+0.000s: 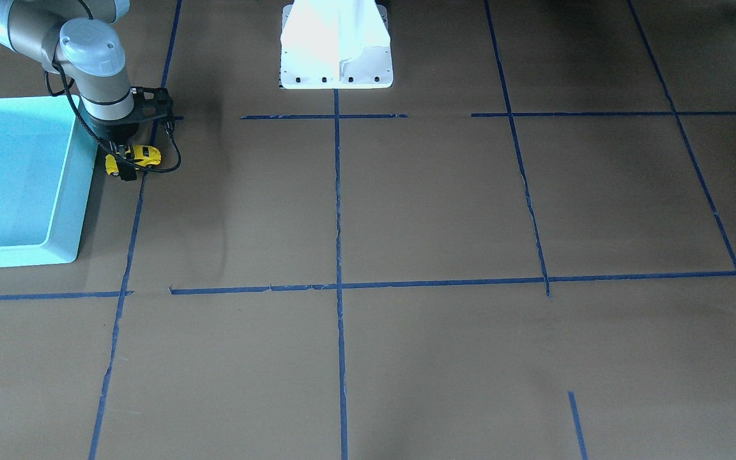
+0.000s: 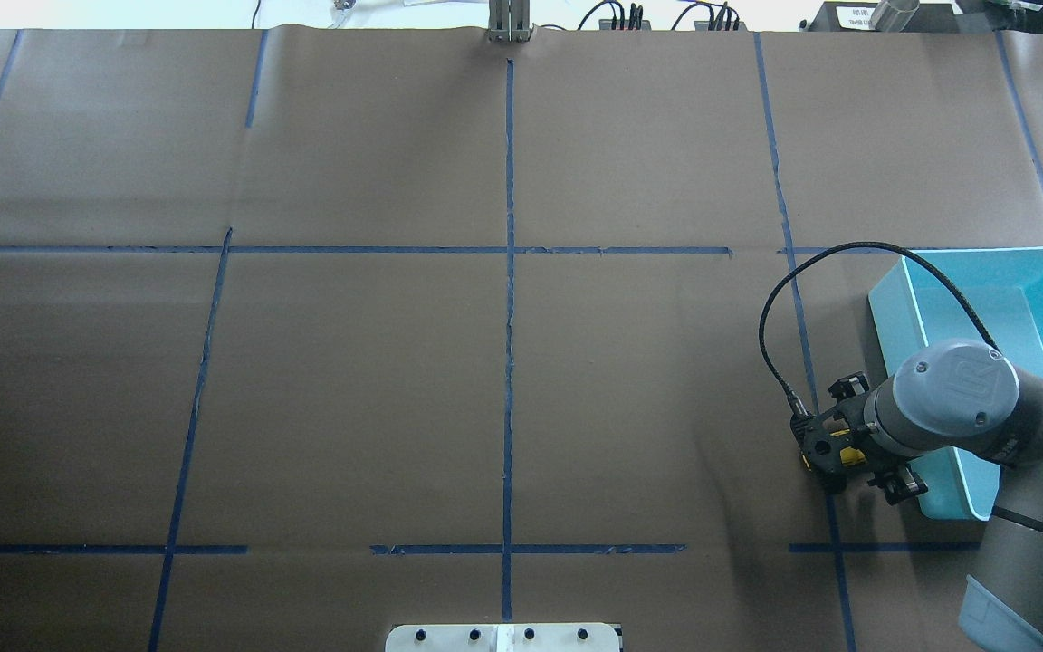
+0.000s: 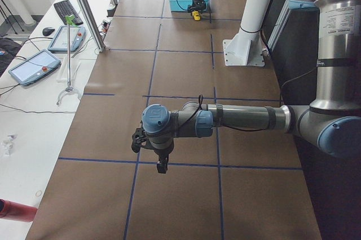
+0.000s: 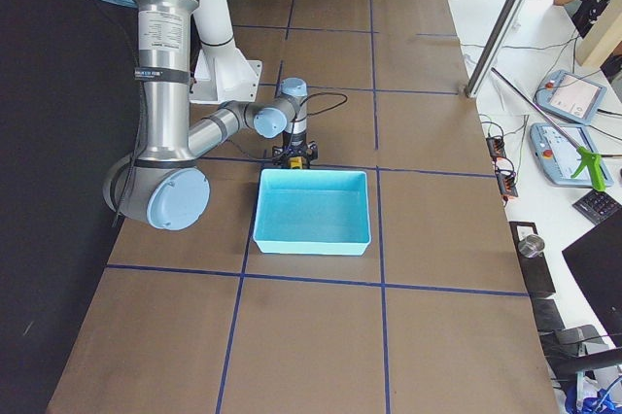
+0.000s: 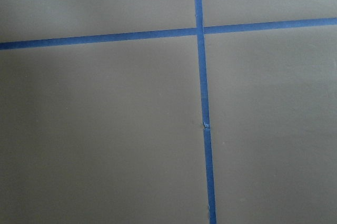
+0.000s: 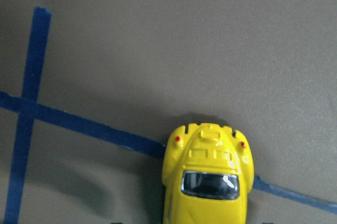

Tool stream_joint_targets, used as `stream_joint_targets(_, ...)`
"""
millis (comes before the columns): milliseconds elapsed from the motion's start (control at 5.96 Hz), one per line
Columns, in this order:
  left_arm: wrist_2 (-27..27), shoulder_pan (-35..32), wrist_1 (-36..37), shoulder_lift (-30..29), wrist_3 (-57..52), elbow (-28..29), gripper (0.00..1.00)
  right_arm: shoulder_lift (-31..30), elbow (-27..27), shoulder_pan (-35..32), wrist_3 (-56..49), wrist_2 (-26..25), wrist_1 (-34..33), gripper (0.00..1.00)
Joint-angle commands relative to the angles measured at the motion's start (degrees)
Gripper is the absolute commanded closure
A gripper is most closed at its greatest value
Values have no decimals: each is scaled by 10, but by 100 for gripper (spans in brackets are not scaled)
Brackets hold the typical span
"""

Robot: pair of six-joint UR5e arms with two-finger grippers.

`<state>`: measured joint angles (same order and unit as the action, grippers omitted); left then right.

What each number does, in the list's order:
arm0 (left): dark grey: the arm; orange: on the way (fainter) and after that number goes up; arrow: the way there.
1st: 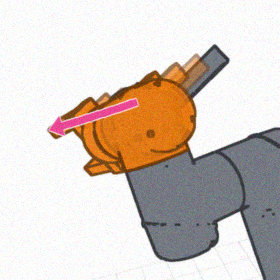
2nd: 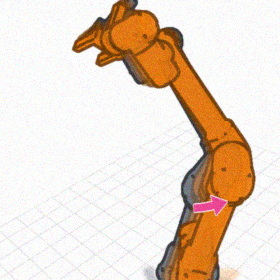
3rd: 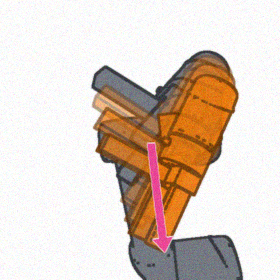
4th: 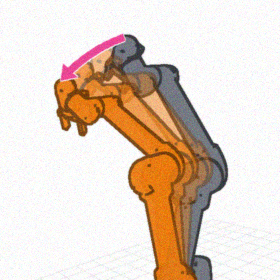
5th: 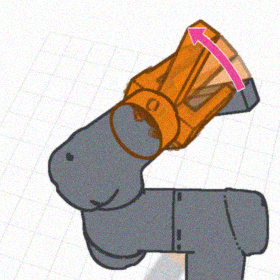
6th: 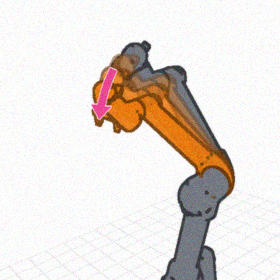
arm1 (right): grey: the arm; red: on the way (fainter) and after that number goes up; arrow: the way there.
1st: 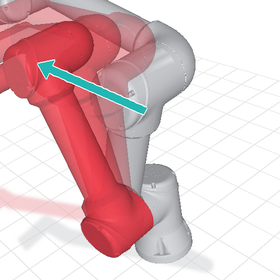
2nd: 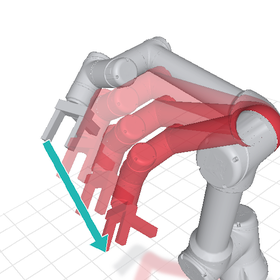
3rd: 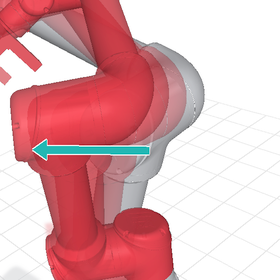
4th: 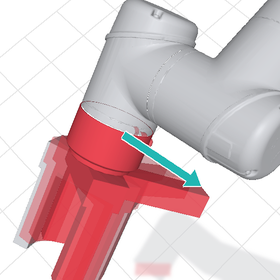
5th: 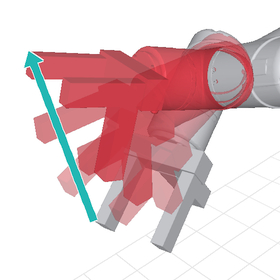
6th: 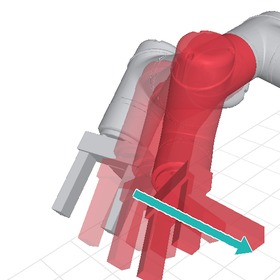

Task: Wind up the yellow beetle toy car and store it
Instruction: 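Lower the right gripper and grasp the yellow car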

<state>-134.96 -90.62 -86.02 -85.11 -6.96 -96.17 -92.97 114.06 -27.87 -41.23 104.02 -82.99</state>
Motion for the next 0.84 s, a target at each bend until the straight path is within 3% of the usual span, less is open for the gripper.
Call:
stream_joint_targets(0,4,0,1,0,-2,0,0,-8,2,-2,1,12,3,80)
stream_joint_targets(168,4,0,1,0,-2,-2,0,-19,21,-8,3,18,3,96)
stream_joint_targets(503,4,0,1,-1,-2,-2,0,-30,84,-50,29,48,2,100)
stream_joint_targets(671,4,0,1,-1,-2,-2,0,-44,106,-127,24,110,-2,100)
